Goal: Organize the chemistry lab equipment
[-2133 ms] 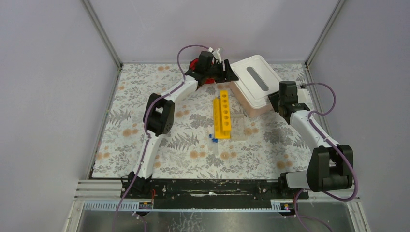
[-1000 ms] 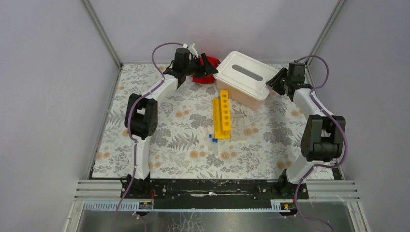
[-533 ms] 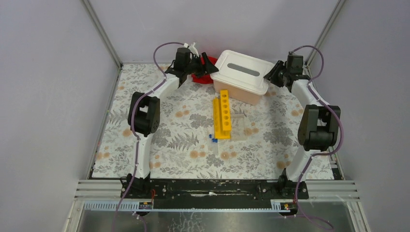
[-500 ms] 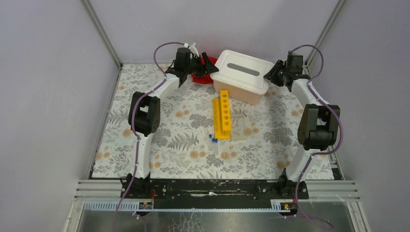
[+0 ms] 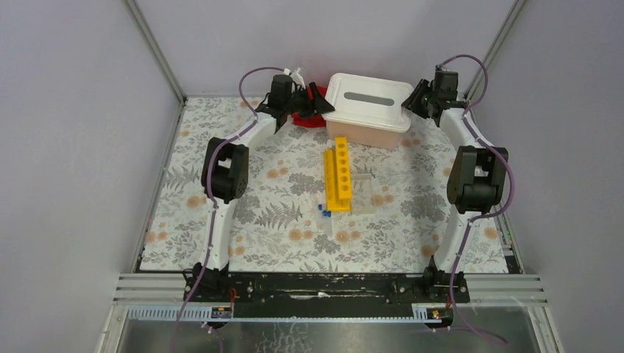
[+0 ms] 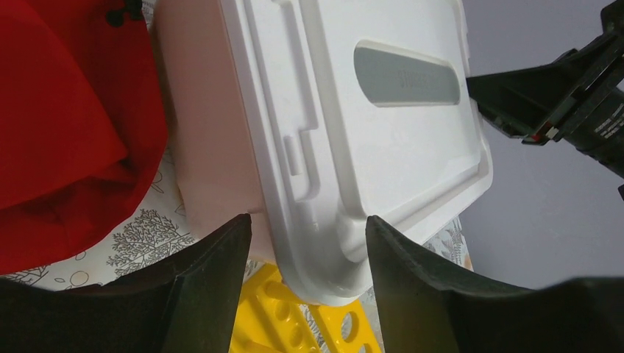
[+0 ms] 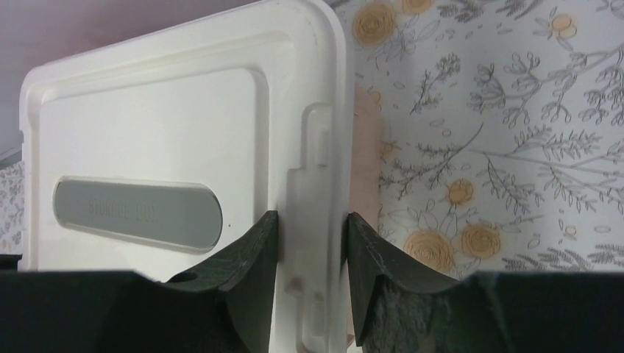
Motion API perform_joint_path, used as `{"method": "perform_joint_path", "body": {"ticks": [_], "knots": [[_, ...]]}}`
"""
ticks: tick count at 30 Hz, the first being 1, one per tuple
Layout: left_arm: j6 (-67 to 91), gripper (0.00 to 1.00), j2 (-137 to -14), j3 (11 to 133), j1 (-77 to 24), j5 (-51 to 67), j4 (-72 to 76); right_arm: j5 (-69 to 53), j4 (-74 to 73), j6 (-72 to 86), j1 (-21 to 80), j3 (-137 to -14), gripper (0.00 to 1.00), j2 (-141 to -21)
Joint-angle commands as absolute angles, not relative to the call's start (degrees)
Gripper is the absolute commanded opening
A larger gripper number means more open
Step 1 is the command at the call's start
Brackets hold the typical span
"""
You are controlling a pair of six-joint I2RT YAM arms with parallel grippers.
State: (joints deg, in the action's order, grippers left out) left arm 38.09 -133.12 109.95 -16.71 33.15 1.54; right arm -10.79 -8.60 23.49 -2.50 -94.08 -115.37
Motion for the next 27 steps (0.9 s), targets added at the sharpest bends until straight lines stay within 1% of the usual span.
{"method": "perform_joint_path", "body": {"ticks": [1,8,12,15,23,27], "knots": [[39.28,0.65,-135.47,112.82,-16.95,35.11,5.71,-6.48,-10.56,20.36,-1.76,-99.10,0.16,-119.63],[39.90,0.64,-137.90,115.39,-17.63,35.91,6.02,-5.52,-10.83,20.46,-1.76,-103.66,0.29,-123.71],[39.81,0.63,-138.51,115.66,-18.14,35.99,5.99,-4.72,-10.38,20.54,-1.76,-105.10,0.33,-125.30],[39.76,0.62,-138.50,115.35,-18.56,36.08,6.03,-4.21,-10.46,20.63,-1.76,-106.56,0.40,-126.29],[39.38,0.62,-137.98,114.21,-19.59,35.52,5.98,-3.34,-10.63,20.68,-1.76,-110.39,0.46,-128.35],[39.38,0.62,-137.91,113.93,-19.77,35.27,5.98,-2.71,-9.19,21.18,-1.76,-109.96,0.50,-128.45]]}}
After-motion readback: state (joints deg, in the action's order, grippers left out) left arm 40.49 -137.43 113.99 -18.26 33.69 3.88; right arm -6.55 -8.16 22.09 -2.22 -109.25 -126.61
